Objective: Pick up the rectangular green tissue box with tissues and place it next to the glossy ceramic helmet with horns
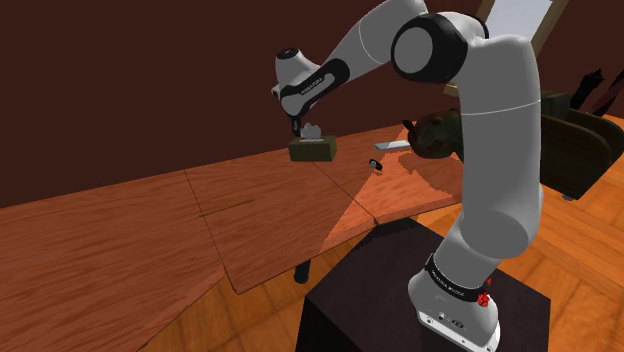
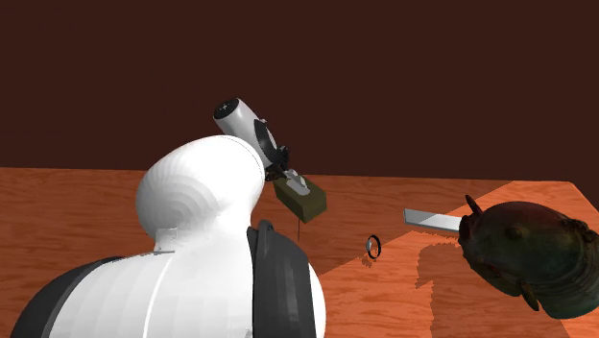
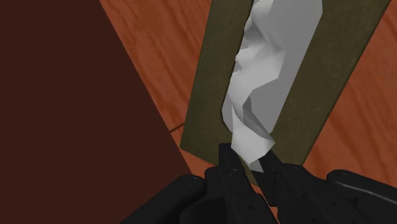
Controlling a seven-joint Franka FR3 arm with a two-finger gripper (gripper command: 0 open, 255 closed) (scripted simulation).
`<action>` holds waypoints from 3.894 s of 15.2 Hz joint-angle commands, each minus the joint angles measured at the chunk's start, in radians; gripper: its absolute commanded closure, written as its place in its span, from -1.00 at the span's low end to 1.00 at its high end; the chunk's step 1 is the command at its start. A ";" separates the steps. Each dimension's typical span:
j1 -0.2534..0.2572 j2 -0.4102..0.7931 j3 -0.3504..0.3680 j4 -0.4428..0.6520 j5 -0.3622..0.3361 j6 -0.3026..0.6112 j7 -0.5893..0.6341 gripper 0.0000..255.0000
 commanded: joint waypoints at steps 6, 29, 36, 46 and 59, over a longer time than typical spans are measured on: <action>0.000 -0.048 0.007 0.018 0.015 -0.066 -0.031 1.00; 0.001 -0.147 0.020 0.180 0.062 -0.313 -0.132 1.00; 0.002 -0.156 0.023 0.259 0.074 -0.396 -0.163 1.00; 0.003 -0.147 0.024 0.403 0.090 -0.524 -0.209 1.00; -0.026 -0.223 0.012 0.416 0.099 -0.594 -0.280 1.00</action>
